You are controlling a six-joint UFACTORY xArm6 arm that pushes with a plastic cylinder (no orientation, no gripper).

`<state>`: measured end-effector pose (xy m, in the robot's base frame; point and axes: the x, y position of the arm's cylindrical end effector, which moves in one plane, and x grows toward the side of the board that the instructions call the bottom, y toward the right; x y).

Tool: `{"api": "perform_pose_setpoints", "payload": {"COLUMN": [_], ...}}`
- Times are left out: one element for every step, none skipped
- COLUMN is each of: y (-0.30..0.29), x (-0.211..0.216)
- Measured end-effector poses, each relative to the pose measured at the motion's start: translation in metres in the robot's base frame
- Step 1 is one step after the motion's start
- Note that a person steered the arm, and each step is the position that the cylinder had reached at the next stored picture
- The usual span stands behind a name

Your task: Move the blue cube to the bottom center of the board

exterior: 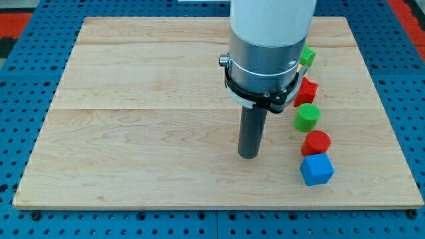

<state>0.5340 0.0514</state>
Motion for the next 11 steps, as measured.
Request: {"api": "perform_pose_setpoints", "payload": {"y": [-0.001,-0.001,0.011,0.073,0.162,0.165,0.089,0.07,0.097,0.074,-0.003], "x": [0.001,0.019,0.072,0.084,0.068,0.043,0.029,0.028,0.061,0.077,0.068]}}
